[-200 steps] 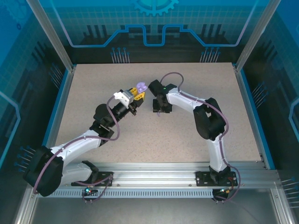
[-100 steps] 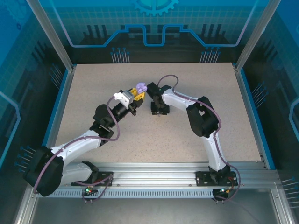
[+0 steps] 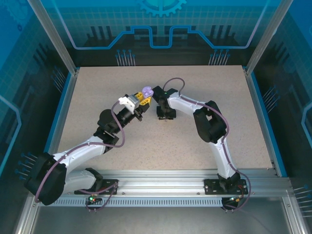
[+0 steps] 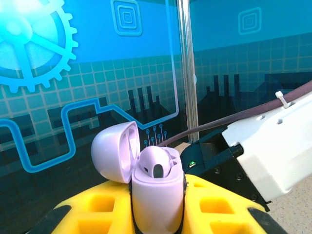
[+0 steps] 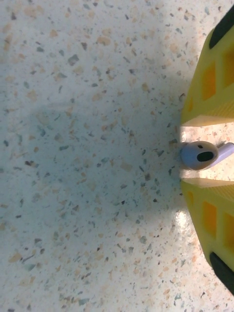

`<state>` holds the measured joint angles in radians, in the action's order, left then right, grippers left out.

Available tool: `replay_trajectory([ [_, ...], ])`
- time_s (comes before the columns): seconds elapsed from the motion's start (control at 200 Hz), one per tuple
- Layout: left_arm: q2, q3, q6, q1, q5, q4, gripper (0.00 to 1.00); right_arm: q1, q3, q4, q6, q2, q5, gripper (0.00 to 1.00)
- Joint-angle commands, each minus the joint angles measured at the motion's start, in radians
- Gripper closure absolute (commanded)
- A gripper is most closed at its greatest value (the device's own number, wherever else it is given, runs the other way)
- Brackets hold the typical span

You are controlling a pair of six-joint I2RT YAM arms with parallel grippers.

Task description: Insert wireless bluetooth earbuds into charging case

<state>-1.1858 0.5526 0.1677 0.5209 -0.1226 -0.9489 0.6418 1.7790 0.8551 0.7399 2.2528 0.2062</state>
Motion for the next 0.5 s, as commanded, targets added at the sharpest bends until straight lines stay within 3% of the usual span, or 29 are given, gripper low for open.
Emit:
replay_trajectory([
  [0.0, 0.013, -0.008, 0.019, 0.005, 0.014, -0.044, 1.00, 0.007, 0.026, 0.008, -0.020, 0.040, 0.033, 0.72],
  [0.31, 0.012, -0.007, 0.015, 0.005, 0.009, -0.039, 1.00, 0.004, 0.010, -0.007, -0.028, 0.022, 0.018, 0.84],
  [0.495, 0.013, -0.005, 0.010, 0.006, 0.006, -0.034, 1.00, -0.008, -0.076, -0.087, -0.036, -0.084, -0.007, 0.88],
])
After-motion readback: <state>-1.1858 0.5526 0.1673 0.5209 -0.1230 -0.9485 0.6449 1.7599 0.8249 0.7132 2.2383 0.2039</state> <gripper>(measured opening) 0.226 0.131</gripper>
